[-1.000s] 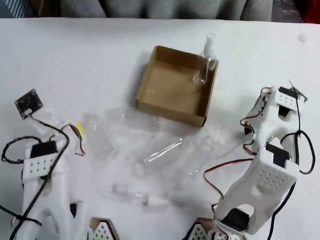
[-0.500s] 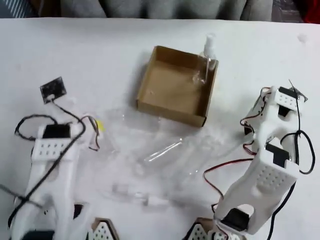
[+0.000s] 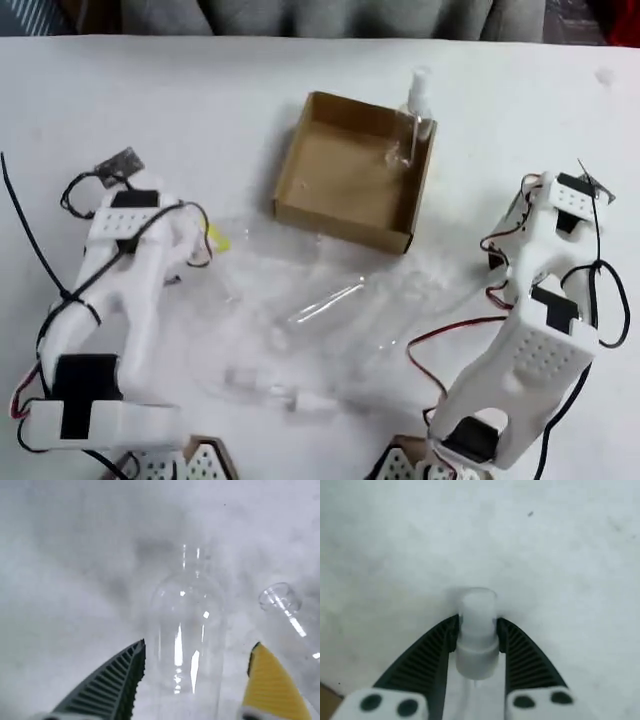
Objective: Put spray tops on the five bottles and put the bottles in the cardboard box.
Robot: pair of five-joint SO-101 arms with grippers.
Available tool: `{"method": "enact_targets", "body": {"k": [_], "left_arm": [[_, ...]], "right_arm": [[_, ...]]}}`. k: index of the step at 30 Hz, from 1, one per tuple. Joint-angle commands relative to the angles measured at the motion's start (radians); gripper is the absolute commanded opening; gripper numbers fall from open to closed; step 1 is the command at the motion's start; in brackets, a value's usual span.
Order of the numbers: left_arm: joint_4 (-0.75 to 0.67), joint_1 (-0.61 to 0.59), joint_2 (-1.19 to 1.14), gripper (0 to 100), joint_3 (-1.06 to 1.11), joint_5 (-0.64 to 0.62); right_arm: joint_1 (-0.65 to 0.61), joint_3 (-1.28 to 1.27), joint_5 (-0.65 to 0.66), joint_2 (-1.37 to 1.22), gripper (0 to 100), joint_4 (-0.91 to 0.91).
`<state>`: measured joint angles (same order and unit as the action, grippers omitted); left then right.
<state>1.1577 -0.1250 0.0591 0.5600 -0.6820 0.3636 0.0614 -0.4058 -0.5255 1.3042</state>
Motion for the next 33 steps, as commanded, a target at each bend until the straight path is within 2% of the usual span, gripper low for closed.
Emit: {"method": "enact_targets", "body": {"k": [1,6,21,23,26,27,29,31,33], "left_arm": [[0.011,-0.025,0.005,28,-0.06,-0.029],[-0.034,-0.053,0.002,26,-0.06,-0.025],[-0.052,-0.074,-0.165,25,-0.157,-0.026],[-0.052,-0.074,-0.165,20,-0.157,-0.025],[-0.052,-0.074,-0.165,3,-0.16,-0.014],[-0.052,-0.073,-0.163,1,-0.16,0.003],[-0.046,-0.061,-0.162,5,-0.157,0.011],[-0.043,-0.048,-0.162,2,-0.153,0.032],[-0.011,-0.018,-0.159,2,-0.166,0.112]], "right_arm": [[-0.031,0.038,0.002,-0.018,1.6,0.004],[-0.031,0.04,0.002,-0.018,1.6,0.004],[-0.031,0.04,0.002,-0.018,1.6,0.002],[-0.031,0.04,0.002,-0.018,1.6,0.002],[-0.031,0.04,0.002,-0.018,1.6,0.002],[-0.03,0.04,0.002,-0.018,1.6,0.002],[-0.027,0.04,0.002,-0.018,1.6,0.002],[-0.025,0.04,0.002,-0.018,1.6,0.002],[-0.025,0.04,0.002,-0.018,1.6,0.004]]}}
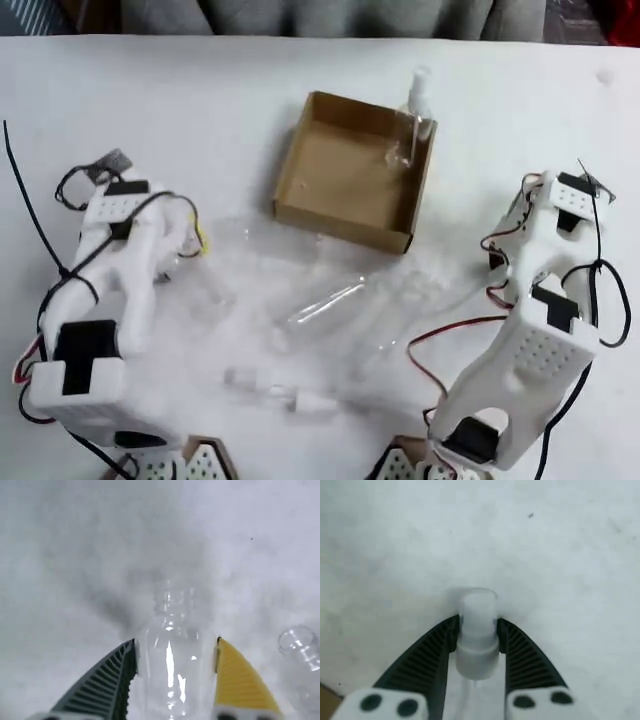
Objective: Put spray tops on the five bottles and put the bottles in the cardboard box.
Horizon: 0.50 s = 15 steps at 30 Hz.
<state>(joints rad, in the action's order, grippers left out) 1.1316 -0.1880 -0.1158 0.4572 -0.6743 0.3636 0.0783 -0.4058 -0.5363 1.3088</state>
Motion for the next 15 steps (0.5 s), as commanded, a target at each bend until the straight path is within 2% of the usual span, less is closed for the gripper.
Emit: {"method": "enact_targets", "body": {"k": [1,4,10,12,15], "left_arm": [[0.038,0.058,0.016,2,-0.081,0.16],[0.109,0.082,0.016,2,-0.153,0.325],[0.15,0.09,0.012,2,-0.241,0.526],[0.149,0.087,0.007,7,-0.236,0.588],[0.155,0.085,0.005,20,-0.224,0.528]], "right_arm": [[-0.025,0.023,0.002,-0.007,1.6,-0.001],[-0.024,0.023,0.002,-0.007,1.6,0.001],[-0.024,0.021,0.002,-0.007,1.6,0.001],[-0.024,0.02,0.002,-0.007,1.6,0.001],[-0.024,0.02,0.002,-0.007,1.6,0.001]]}}
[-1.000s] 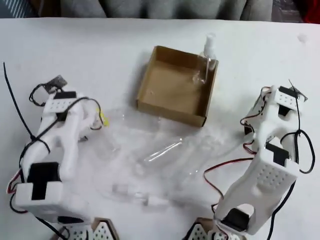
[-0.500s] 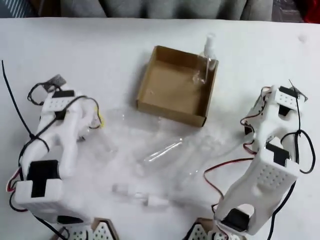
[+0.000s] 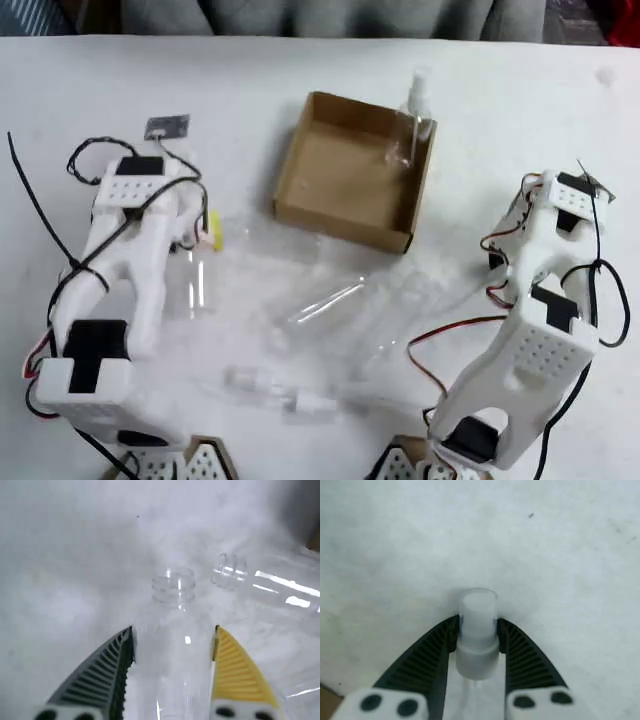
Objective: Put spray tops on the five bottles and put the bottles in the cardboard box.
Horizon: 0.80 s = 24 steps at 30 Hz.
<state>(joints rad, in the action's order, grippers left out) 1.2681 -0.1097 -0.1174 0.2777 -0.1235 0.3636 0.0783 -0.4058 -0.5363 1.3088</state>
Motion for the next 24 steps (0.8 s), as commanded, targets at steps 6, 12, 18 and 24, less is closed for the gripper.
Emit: {"method": "enact_targets", "body": {"k": [6,12,18,24], "left_arm": [[-0.006,0.008,0.007,33,0.025,-0.049],[-0.014,0.007,0.007,33,0.028,-0.052],[-0.035,0.008,0.005,33,0.038,-0.233],[-0.106,0.008,0.007,33,0.104,-0.353]], "right_arm": [[-0.024,0.02,0.002,-0.007,1.6,0.001],[-0.024,0.02,0.003,-0.007,1.6,0.001],[-0.027,0.02,0.003,-0.007,1.6,-0.001],[-0.028,0.02,0.003,-0.007,1.5,-0.002]]}}
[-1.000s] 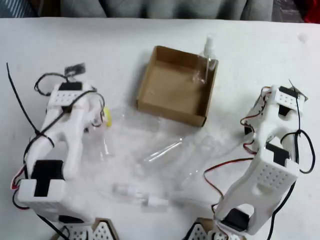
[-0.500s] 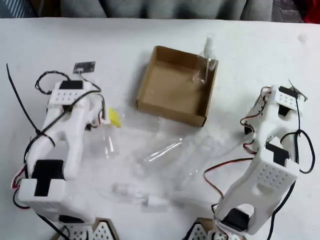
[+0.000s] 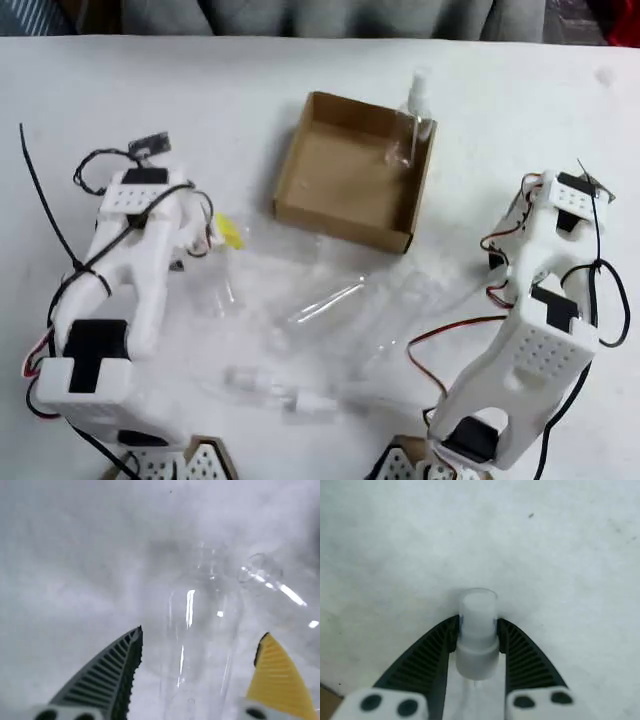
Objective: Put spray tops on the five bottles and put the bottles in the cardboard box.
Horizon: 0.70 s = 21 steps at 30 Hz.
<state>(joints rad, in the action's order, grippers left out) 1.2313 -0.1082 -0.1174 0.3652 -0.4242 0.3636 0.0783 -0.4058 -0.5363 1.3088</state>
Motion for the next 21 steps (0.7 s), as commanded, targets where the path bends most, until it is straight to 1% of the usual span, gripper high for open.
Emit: {"method": "enact_targets", "body": {"k": [1,3,7,9,12,14,18,21], "left_arm": [[-0.086,0.007,0.007,33,0.026,-0.052],[-0.121,0.007,0.007,30,0.035,-0.051],[-0.181,0.012,0.005,19,0.038,-0.049],[-0.186,0.012,0.004,17,0.04,-0.049],[-0.183,0.013,0.004,19,0.041,-0.018],[-0.189,0.013,0.005,22,0.063,-0.015],[-0.183,0.008,0.013,27,0.072,-0.017],[-0.181,0.007,0.015,29,0.074,-0.017]], "right_arm": [[-0.028,0.02,0.003,-0.007,1.5,-0.002],[-0.028,0.02,0.003,-0.007,1.5,-0.002],[-0.028,0.02,0.003,-0.007,1.5,-0.002],[-0.027,0.02,0.003,-0.007,1.5,-0.002],[-0.025,0.02,0.006,-0.007,1.5,-0.002],[-0.025,0.02,0.035,-0.007,1.5,-0.002],[-0.025,0.02,0.044,-0.007,1.5,-0.002],[-0.025,0.02,0.046,-0.007,1.5,-0.002]]}}
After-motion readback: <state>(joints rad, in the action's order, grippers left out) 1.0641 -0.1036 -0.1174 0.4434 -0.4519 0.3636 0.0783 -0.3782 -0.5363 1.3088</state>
